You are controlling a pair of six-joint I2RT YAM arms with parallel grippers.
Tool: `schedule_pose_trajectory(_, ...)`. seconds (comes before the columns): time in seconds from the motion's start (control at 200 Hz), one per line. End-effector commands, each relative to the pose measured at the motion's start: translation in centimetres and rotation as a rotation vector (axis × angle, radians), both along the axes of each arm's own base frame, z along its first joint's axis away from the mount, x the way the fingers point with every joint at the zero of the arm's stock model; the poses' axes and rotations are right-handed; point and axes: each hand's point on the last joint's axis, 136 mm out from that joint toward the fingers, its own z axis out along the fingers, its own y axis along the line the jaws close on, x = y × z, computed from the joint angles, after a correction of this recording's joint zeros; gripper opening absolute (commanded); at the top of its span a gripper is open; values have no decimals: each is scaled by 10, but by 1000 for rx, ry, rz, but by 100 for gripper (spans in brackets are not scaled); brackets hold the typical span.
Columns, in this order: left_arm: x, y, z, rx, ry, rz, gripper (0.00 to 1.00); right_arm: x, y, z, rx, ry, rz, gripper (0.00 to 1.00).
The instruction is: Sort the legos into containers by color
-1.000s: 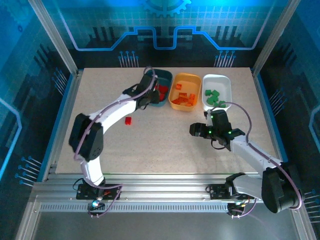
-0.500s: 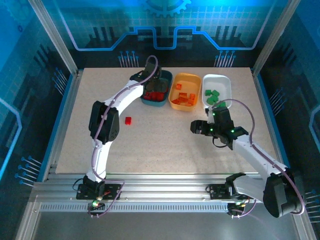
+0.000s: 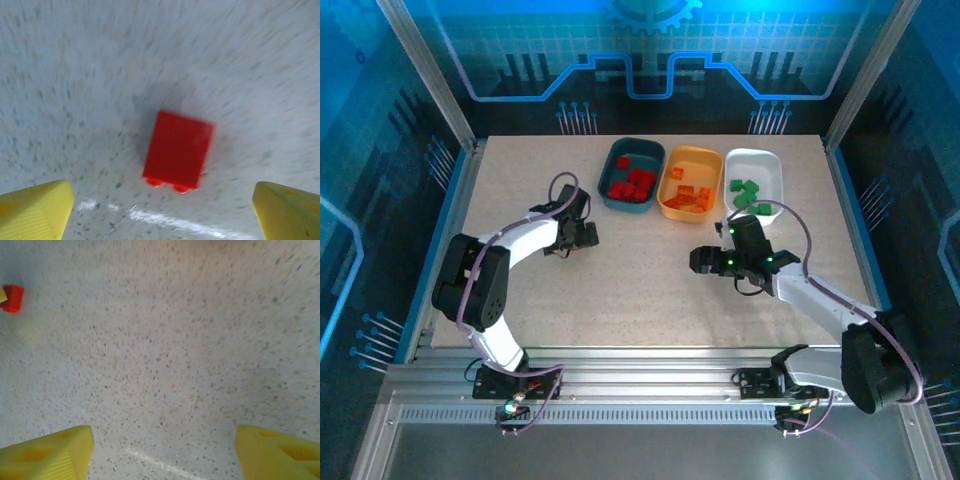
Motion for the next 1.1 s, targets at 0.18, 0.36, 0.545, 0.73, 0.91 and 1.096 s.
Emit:
schedule_pose_trajectory(0.18, 23, -9, -23, -24, 4, 12, 81, 6, 20, 10, 18, -35, 30, 75)
schedule_pose_trajectory(0.36, 40, -9, -24, -35, 8, 12, 61, -1, 11, 6, -15, -33, 19, 75)
schedule_pose_trajectory(0.545, 37, -15, -24, -65, 19, 6, 38, -1, 6, 11, -29, -51, 9, 75)
schedule_pose_trajectory(0.73, 38, -29, 14, -106, -51, -35, 28, 4, 6, 14, -32, -60, 6, 75)
schedule_pose_trajectory(0.91, 76, -64, 78, -226, -187, -132, 27, 10, 6, 13, -27, -53, 2, 75)
schedule_pose_trajectory(1.096, 137, -108, 102, -361, -261, -217, 25, 10, -5, 14, -35, -52, -27, 75)
